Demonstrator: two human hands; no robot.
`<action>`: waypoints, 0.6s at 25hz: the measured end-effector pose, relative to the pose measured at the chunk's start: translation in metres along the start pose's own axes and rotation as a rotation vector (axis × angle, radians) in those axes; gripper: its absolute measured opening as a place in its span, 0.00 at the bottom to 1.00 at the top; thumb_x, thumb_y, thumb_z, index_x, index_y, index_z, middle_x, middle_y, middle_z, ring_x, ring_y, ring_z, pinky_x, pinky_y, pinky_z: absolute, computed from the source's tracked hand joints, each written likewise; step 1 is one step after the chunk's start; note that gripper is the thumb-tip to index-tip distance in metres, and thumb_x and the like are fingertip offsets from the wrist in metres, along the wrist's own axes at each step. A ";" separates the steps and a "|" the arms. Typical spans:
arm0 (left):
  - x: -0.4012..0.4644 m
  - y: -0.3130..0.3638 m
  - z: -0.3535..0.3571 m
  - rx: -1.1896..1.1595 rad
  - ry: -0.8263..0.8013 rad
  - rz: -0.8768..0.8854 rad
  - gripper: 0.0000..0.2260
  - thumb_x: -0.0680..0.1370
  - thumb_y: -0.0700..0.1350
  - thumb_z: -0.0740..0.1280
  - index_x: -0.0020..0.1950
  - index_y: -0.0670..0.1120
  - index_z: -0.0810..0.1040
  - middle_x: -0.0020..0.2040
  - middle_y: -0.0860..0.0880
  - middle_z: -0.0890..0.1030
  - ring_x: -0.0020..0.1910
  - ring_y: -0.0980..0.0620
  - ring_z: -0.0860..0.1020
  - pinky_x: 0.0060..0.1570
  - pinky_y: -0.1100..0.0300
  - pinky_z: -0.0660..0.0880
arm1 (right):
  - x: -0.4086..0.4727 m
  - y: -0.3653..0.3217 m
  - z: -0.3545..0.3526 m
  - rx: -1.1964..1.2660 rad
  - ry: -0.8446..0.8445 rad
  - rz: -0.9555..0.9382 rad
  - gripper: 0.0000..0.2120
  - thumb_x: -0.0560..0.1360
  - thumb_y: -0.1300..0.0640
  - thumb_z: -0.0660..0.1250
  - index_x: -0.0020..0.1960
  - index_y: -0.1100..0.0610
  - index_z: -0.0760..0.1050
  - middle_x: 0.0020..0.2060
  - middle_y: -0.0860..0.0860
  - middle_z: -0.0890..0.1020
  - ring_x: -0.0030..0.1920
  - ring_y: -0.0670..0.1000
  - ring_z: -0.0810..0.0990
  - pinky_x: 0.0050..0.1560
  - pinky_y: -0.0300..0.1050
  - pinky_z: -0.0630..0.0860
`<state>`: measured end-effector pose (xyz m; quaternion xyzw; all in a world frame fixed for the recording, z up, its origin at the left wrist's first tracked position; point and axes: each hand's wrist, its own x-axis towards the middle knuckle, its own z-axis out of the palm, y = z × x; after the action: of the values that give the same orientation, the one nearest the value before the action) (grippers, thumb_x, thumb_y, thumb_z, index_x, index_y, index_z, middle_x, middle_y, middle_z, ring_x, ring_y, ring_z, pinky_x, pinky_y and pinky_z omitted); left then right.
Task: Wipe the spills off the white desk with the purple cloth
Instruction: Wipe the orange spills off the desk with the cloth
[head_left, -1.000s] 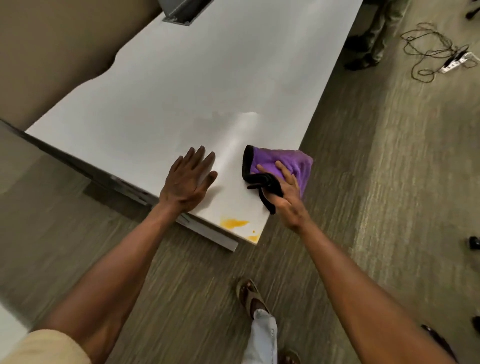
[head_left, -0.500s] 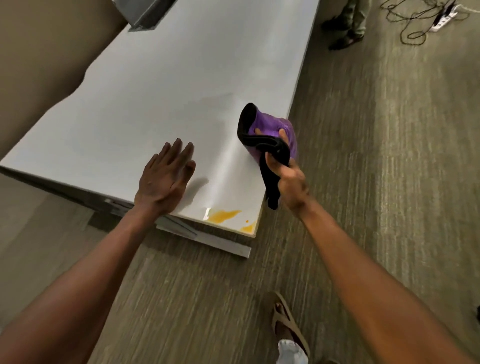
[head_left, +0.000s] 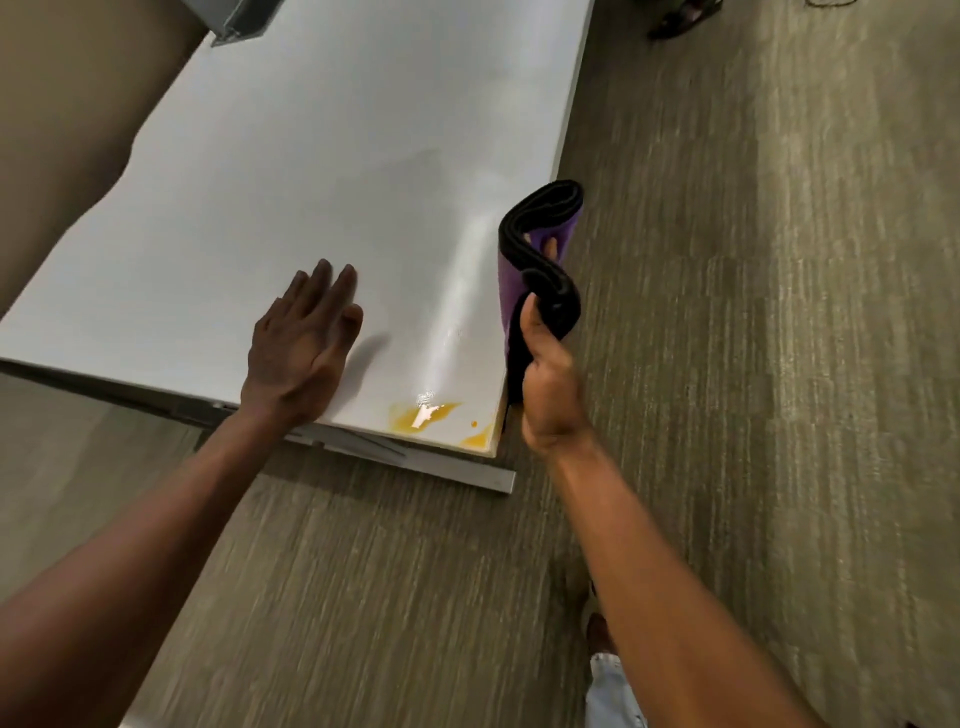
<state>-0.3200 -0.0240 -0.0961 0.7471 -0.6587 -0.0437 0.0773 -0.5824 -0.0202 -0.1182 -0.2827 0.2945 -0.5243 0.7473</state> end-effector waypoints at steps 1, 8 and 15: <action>-0.001 0.000 0.000 0.001 0.001 0.000 0.32 0.81 0.68 0.42 0.83 0.58 0.58 0.84 0.52 0.55 0.83 0.52 0.50 0.80 0.47 0.53 | -0.008 0.003 0.002 0.037 -0.006 0.061 0.19 0.86 0.54 0.51 0.58 0.48 0.81 0.46 0.42 0.88 0.58 0.56 0.84 0.61 0.54 0.80; 0.003 0.000 0.000 -0.017 0.009 0.008 0.32 0.81 0.68 0.41 0.83 0.58 0.57 0.84 0.53 0.55 0.83 0.53 0.50 0.81 0.47 0.52 | -0.015 0.021 -0.012 -0.147 -0.071 0.067 0.40 0.71 0.28 0.69 0.73 0.55 0.74 0.70 0.62 0.77 0.72 0.64 0.73 0.73 0.67 0.67; 0.000 -0.008 0.001 -0.070 0.040 0.012 0.30 0.82 0.68 0.44 0.81 0.59 0.61 0.83 0.53 0.58 0.83 0.54 0.52 0.80 0.47 0.54 | -0.047 0.007 -0.003 0.329 0.039 0.211 0.27 0.85 0.41 0.51 0.76 0.56 0.70 0.70 0.58 0.78 0.70 0.59 0.77 0.72 0.61 0.71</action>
<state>-0.3123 -0.0227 -0.0980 0.7408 -0.6595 -0.0511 0.1168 -0.5935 0.0259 -0.1191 -0.1140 0.2475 -0.4894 0.8284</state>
